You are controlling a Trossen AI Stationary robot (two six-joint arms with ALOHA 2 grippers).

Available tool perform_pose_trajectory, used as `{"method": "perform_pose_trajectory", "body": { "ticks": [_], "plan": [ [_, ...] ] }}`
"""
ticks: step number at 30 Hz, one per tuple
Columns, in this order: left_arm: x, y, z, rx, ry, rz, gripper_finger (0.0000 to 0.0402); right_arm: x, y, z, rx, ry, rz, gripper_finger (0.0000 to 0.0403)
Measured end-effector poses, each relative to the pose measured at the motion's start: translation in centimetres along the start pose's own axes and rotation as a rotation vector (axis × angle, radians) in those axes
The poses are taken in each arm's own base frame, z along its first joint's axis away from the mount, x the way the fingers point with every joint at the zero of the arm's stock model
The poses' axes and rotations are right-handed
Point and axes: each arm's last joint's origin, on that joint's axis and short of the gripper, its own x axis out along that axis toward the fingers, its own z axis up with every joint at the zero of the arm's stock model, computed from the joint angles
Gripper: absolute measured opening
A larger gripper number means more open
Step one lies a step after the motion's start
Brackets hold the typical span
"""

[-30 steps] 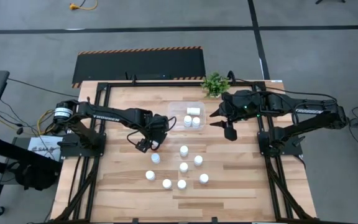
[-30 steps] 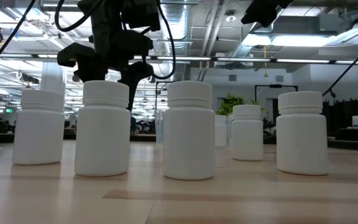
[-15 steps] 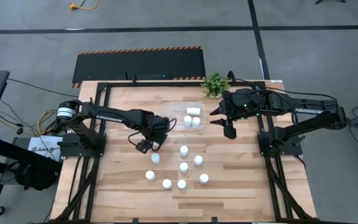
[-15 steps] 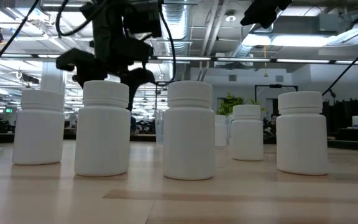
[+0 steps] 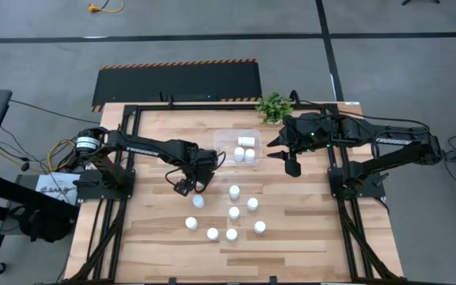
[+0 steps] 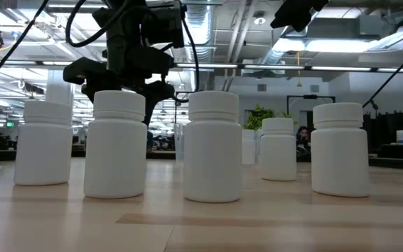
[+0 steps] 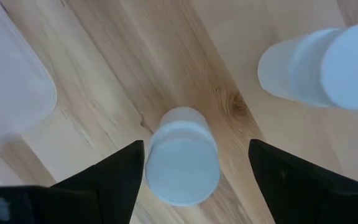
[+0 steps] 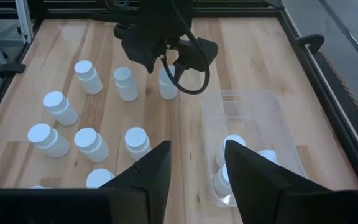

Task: Pick and place pill bottles into a basket
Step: Put the white medicine bottle into the transparent bin

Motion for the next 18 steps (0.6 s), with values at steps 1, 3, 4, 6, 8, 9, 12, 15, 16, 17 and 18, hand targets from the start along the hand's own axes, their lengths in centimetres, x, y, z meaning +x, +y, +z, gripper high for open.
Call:
{"method": "perform_pose_trajectory", "body": {
  "ticks": [1,3,4,6,8,9,12,15,16,17,18],
  "plan": [
    [-0.01,0.01,0.02,0.005,-0.002,0.001,0.0279,0.0,0.0,0.0,0.0,0.0,0.0,0.0141],
    [-0.01,0.01,0.01,0.005,-0.001,0.001,0.0279,0.0,0.0,0.0,0.0,0.0,0.0,0.014],
    [0.0,0.02,0.03,0.006,-0.002,0.002,0.0279,0.0,0.0,0.0,0.0,0.0,0.0,0.014],
    [-0.01,0.03,0.03,0.006,-0.002,0.004,0.0279,0.0,0.0,0.0,0.0,0.0,0.0,0.0138],
    [-0.01,0.04,0.03,0.006,0.001,0.009,0.0279,0.0,0.0,-0.01,0.0,0.001,0.0,0.0137],
    [-0.01,0.04,0.03,0.006,0.001,0.009,0.0279,0.0,0.0,-0.01,0.0,0.001,0.0,0.0136],
    [0.0,0.04,0.02,0.006,0.001,0.01,0.0279,0.0,0.0,-0.01,0.0,0.001,0.0,0.0133],
    [-0.01,0.05,0.02,0.006,0.001,0.01,0.0278,0.0,0.0,-0.01,0.0,0.001,0.0,0.0132],
    [-0.01,0.05,0.02,0.006,0.001,0.01,0.0276,0.0,0.0,-0.01,0.0,0.001,0.0,0.0132],
    [-0.01,0.05,0.02,0.006,0.001,0.01,0.0272,0.0,0.0,-0.01,0.0,0.001,0.0,0.0132],
    [-0.01,0.05,0.02,0.006,0.001,0.01,0.0266,0.0,0.0,-0.01,0.0,0.001,0.0,0.0132]
  ]
}}
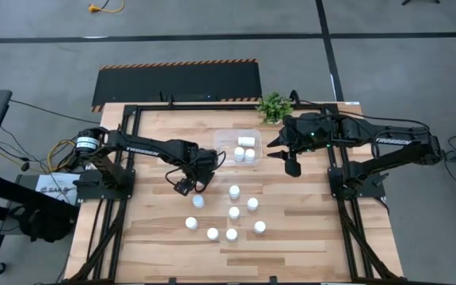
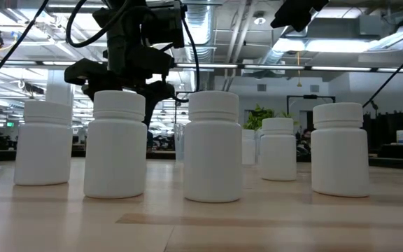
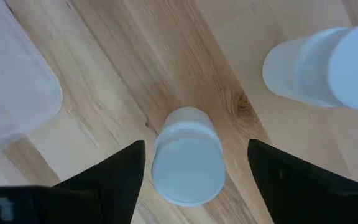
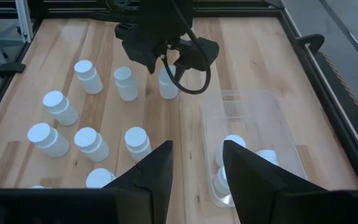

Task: Pick and place pill bottles into a basket
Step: Put the white medicine bottle into the transparent bin

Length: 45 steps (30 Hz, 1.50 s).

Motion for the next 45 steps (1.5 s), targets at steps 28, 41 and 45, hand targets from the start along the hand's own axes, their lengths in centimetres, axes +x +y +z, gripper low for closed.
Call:
{"method": "perform_pose_trajectory", "body": {
  "ticks": [28,41,45],
  "plan": [
    [-1.6,0.4,0.3,-0.026,0.039,0.008,0.0149,0.0,0.0,0.0,-0.011,-0.004,0.0,0.0127],
    [-7.6,4.5,0.9,-0.048,-0.018,0.124,0.0155,0.0,0.0,0.1,-0.021,-0.01,0.0,0.0127],
    [-9.7,5.7,1.2,-0.036,-0.06,0.176,0.0151,0.0,0.0,0.1,-0.021,-0.01,0.0,0.0127]
  ]
}}
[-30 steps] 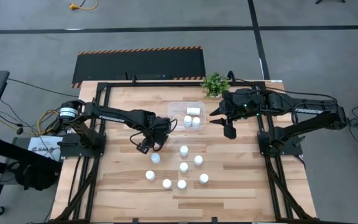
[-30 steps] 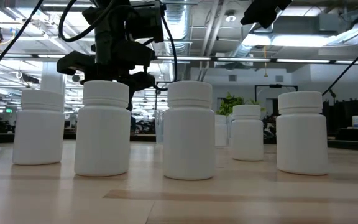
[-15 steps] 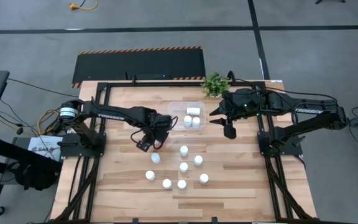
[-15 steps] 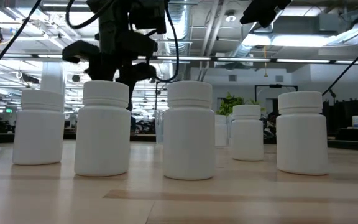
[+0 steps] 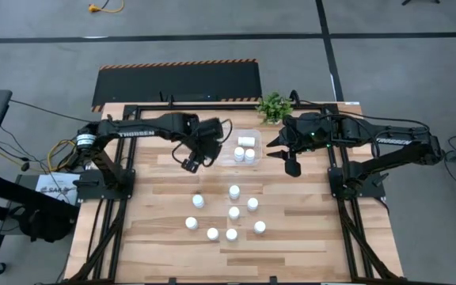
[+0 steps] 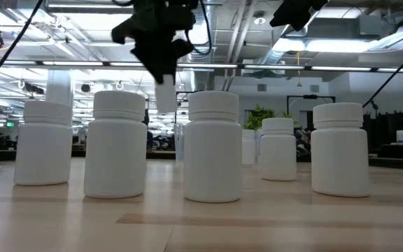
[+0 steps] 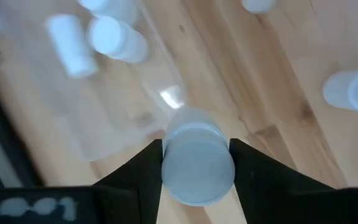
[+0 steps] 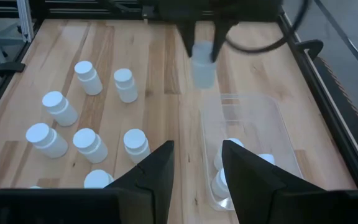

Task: Pick and place pill bottles into a basket
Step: Put the white medicine bottle into the transparent bin

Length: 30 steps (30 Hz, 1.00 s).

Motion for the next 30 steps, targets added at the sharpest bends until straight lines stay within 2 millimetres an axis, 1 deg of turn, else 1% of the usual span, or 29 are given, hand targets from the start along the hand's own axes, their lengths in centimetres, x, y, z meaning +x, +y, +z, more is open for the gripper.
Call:
{"method": "perform_pose_trajectory", "body": {
  "ticks": [6,13,17,21,27,30],
  "plan": [
    [-2.1,1.8,0.3,-0.016,-0.048,0.087,0.0168,0.0,0.0,0.0,0.0,0.0,-0.001,0.0127],
    [-2.5,2.9,0.1,-0.022,-0.08,0.134,0.0148,0.0,-0.5,-0.1,0.013,0.002,-0.019,0.0127],
    [-1.7,3.5,0.2,-0.024,-0.072,0.145,0.0158,0.0,-0.8,-0.1,0.02,0.003,-0.031,0.0127],
    [-0.1,4.1,0.4,-0.011,-0.051,0.137,0.017,-0.1,-1.1,-0.1,0.018,0.004,-0.04,0.0127],
    [2.3,5.1,0.8,-0.009,-0.021,0.086,0.0155,-0.1,-1.3,-0.1,0.009,-0.002,-0.049,0.0127],
    [3.5,5.7,1.0,-0.014,-0.015,0.061,0.0155,-0.1,-1.4,-0.1,0.01,-0.001,-0.053,0.0127]
  ]
}}
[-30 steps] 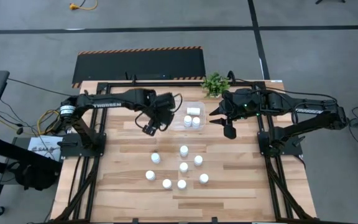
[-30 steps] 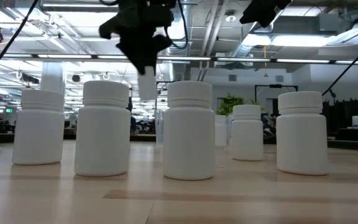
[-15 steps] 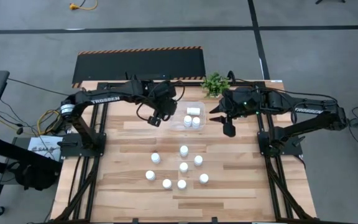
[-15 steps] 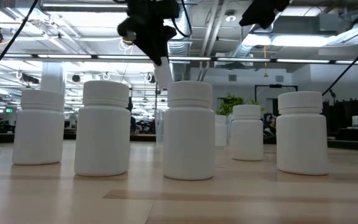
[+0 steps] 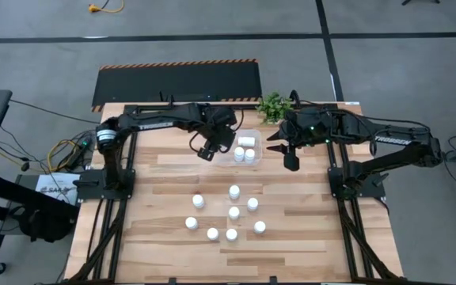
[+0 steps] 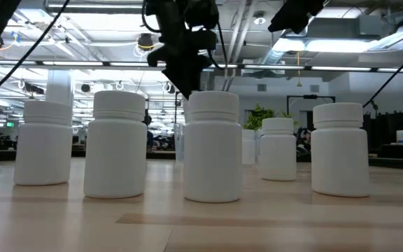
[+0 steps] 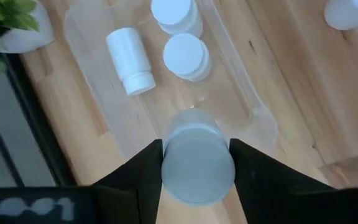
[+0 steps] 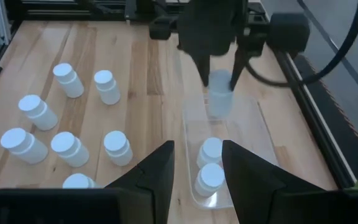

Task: Pick and place pill bottles into a basket
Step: Put the white medicine bottle into the transparent bin

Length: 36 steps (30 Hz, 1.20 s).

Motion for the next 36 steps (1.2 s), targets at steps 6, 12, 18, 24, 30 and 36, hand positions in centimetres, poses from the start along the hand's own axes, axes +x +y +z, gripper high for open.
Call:
{"method": "perform_pose_trajectory", "body": {
  "ticks": [6,12,18,24,30,36],
  "plan": [
    [1.3,0.5,0.2,0.0,-0.003,-0.032,0.0168,0.0,0.0,0.0,-0.008,0.001,0.0,0.0127],
    [2.3,0.8,0.2,-0.021,-0.038,-0.072,0.016,0.0,0.0,0.0,-0.016,0.001,0.0,0.0127],
    [3.6,0.8,0.1,-0.041,-0.024,-0.111,0.0163,0.0,0.0,0.0,-0.024,0.002,0.0,0.0127],
    [5.6,0.5,-0.2,-0.057,0.021,-0.17,0.0167,0.0,0.0,-0.1,-0.024,0.005,0.001,0.0127],
    [6.9,0.1,-0.3,-0.07,0.042,-0.221,0.0168,0.0,0.0,-0.1,-0.026,0.008,0.002,0.0127],
    [7.2,-0.1,-0.3,-0.069,0.056,-0.236,0.0168,0.0,0.0,-0.1,-0.026,0.014,0.002,0.0127]
  ]
}}
